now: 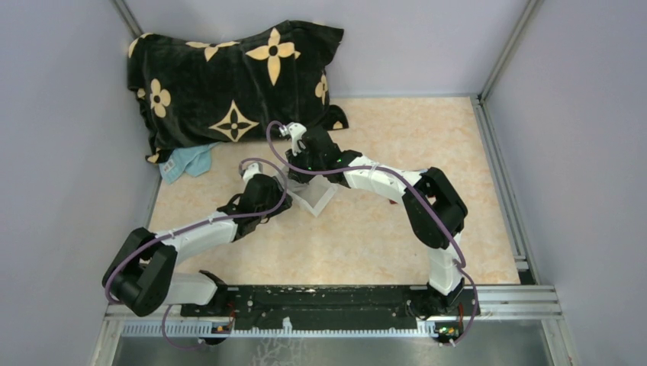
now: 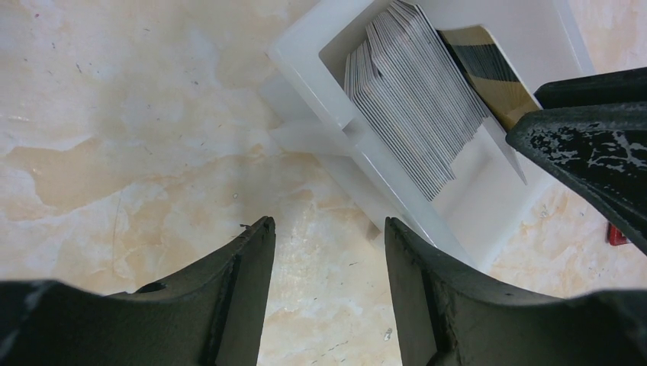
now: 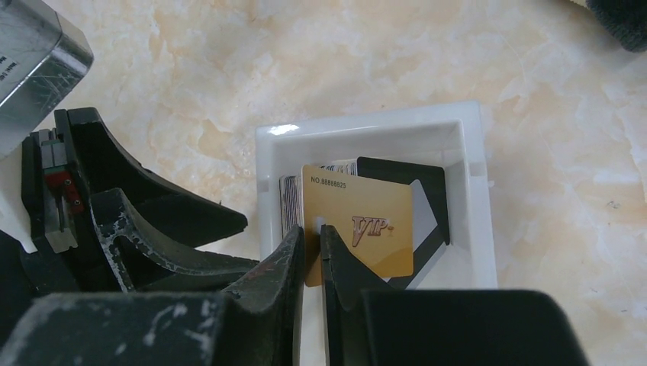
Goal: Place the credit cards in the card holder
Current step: Pick up the credit card from the storage box.
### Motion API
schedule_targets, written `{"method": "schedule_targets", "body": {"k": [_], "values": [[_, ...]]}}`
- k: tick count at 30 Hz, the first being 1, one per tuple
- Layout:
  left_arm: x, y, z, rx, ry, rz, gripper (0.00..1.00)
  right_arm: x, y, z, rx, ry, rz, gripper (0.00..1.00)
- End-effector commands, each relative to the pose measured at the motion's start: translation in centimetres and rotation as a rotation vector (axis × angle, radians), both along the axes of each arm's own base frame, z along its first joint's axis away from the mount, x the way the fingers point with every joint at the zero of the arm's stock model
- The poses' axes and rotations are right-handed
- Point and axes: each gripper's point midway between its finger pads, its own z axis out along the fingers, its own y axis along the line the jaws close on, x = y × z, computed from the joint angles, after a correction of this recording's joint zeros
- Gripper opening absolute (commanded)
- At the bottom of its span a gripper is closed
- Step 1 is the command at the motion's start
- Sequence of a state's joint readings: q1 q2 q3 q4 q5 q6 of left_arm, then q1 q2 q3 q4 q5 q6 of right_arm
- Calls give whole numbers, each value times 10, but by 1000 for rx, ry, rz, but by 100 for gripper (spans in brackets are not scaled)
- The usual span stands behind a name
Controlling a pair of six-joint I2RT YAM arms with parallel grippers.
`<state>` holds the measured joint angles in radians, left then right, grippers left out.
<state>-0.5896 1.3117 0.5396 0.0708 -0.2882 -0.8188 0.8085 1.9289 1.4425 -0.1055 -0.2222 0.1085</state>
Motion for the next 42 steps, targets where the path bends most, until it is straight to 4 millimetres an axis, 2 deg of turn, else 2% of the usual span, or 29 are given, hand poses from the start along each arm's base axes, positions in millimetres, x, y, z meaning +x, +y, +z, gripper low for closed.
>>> {"method": "schedule_targets", "body": {"k": [1,7,11,13,19,25,30,31,32,33,35,37,38,39,42], "values": [[-2,3,4,4,-16,10,62,-2,15,46,91,-54,32,9],[0,3,11,8,-26,15,62,4,8,55,47,-120,-5,7],[3,8,21,31,-43,26,64,17,-1,70,1,-226,-64,4],[7,12,30,59,-66,35,65,24,-6,79,-7,-274,-90,0],[19,22,63,123,-148,55,71,42,-10,105,17,-414,-143,0],[28,24,93,147,-215,56,71,48,-15,122,20,-476,-168,0],[29,26,114,146,-273,51,71,36,-37,143,34,-474,-192,0],[29,23,118,137,-295,27,72,31,-41,150,48,-455,-176,0],[29,18,124,126,-323,-7,71,27,-43,147,45,-424,-162,0],[28,13,130,112,-348,-41,71,19,-50,161,67,-418,-156,0],[24,5,142,82,-402,-103,70,3,-58,166,83,-379,-132,0],[17,-4,152,46,-461,-175,83,-12,-67,168,103,-337,-119,0],[15,-10,161,21,-509,-207,95,-20,-71,169,114,-317,-110,0],[9,-14,164,6,-532,-246,99,-28,-75,165,119,-286,-106,0],[-6,-31,173,-49,-572,-375,99,-47,-87,161,145,-237,-107,0]]}}
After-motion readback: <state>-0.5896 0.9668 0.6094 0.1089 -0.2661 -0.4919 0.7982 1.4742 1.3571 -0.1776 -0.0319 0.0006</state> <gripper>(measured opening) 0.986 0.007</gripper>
